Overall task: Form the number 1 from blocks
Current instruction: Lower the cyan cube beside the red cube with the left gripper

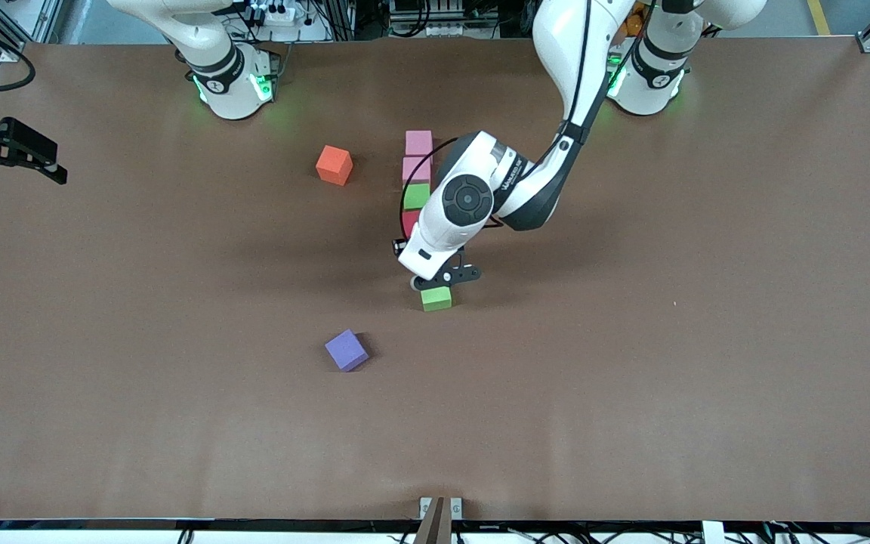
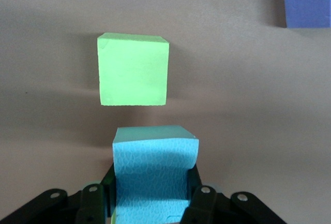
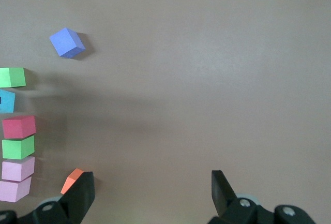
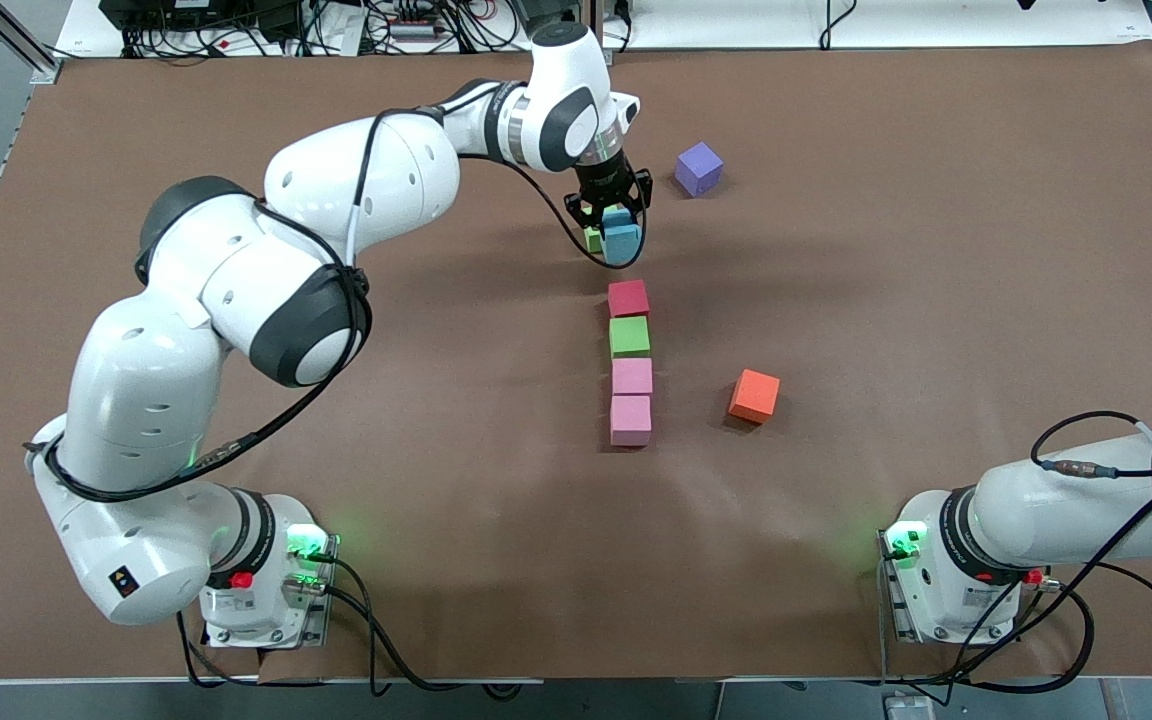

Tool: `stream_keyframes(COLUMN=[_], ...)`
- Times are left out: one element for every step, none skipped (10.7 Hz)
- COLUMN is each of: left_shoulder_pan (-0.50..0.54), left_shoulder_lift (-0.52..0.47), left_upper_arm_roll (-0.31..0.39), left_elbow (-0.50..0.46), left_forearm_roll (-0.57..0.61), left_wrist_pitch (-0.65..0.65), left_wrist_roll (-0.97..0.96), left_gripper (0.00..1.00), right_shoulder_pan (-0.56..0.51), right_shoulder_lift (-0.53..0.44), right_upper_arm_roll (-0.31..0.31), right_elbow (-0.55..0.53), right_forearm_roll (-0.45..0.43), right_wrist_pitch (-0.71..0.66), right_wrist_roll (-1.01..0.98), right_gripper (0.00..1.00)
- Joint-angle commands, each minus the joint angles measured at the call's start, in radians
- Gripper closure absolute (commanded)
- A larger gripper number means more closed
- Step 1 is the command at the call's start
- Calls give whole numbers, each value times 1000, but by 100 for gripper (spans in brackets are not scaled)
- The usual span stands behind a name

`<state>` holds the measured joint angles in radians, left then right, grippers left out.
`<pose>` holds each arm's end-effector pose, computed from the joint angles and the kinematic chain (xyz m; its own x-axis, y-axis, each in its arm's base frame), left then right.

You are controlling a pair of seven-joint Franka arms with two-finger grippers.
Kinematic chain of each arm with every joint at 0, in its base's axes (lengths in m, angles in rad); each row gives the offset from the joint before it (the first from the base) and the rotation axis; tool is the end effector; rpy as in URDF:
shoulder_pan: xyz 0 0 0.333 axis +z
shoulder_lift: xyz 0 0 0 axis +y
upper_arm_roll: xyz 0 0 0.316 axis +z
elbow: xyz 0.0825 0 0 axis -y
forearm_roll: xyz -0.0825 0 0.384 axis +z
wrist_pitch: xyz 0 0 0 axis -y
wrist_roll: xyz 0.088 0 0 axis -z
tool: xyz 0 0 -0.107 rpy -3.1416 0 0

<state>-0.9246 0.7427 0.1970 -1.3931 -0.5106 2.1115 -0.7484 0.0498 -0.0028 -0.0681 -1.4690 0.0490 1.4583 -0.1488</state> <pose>0.5106 -0.5249 0.2746 0.9514 0.2068 -0.2282 0.2523 -0.9484 0.1922 0.5421 -0.0043 0.6638 0.9908 0.1354 -0.0004 0.1352 -0.9896 -0.0495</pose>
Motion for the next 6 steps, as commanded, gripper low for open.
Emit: stream_keyframes(left_shoulder_pan=[-19, -19, -20, -22, -29, -37], left_shoulder_lift=[24, 30, 36, 44, 52, 59], left_upper_arm_roll=[12, 12, 12, 12, 12, 12], left_elbow=[2, 2, 2, 2, 2, 2], left_forearm_roll=[-45, -46, -48, -48, -45, -43], left_wrist_pitch=[10, 24, 34, 42, 42, 45], left_wrist_roll=[-16, -16, -16, -16, -16, -14], left_gripper=[100, 100, 100, 100, 100, 100], right_shoulder_pan=[-39, -41, -47, -47, -48, -48], right_shoulder_lift=[18, 18, 18, 18, 18, 18], right_upper_arm_roll=[21, 21, 21, 21, 21, 21], right_elbow=[36, 36, 36, 36, 35, 35], right_forearm_roll=[23, 23, 23, 22, 22, 23], right_wrist_pitch=[-19, -10, -1, 0, 2, 2], right_wrist_roll=[0, -1, -1, -1, -1, -1], right_gripper=[0, 0, 0, 0, 0, 0])
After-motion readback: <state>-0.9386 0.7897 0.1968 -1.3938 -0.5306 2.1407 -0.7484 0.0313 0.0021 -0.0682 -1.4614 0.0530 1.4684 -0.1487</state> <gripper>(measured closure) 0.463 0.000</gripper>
